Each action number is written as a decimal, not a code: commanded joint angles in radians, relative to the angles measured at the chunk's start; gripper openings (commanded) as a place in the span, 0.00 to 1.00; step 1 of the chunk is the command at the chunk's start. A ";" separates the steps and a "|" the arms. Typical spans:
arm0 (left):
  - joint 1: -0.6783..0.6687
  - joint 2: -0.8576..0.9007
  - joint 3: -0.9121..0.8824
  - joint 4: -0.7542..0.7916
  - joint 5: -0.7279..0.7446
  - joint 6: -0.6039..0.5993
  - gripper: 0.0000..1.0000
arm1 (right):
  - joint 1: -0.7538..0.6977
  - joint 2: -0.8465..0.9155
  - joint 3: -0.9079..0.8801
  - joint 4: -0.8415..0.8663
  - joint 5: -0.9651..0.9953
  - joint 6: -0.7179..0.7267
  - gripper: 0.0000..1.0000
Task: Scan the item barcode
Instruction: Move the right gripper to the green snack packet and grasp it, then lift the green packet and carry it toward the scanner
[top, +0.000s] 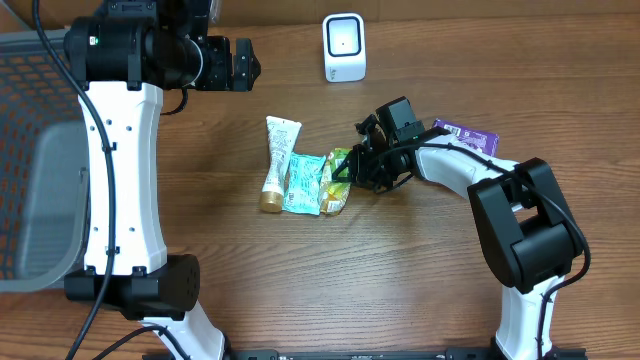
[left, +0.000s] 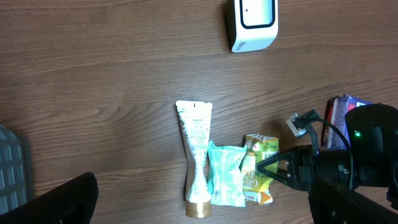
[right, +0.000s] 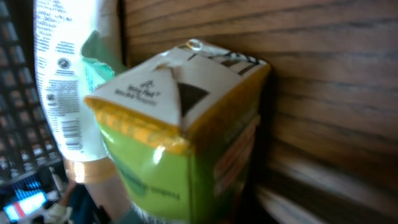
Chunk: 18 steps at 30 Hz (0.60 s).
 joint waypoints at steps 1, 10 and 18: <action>-0.004 -0.005 0.016 0.000 0.008 -0.018 1.00 | 0.010 0.013 -0.019 0.010 0.031 0.023 0.08; -0.004 -0.005 0.016 0.000 0.008 -0.018 1.00 | 0.005 -0.051 0.212 -0.347 0.312 -0.180 0.09; -0.004 -0.005 0.016 0.000 0.008 -0.018 1.00 | 0.120 -0.046 0.362 -0.570 0.866 -0.269 0.20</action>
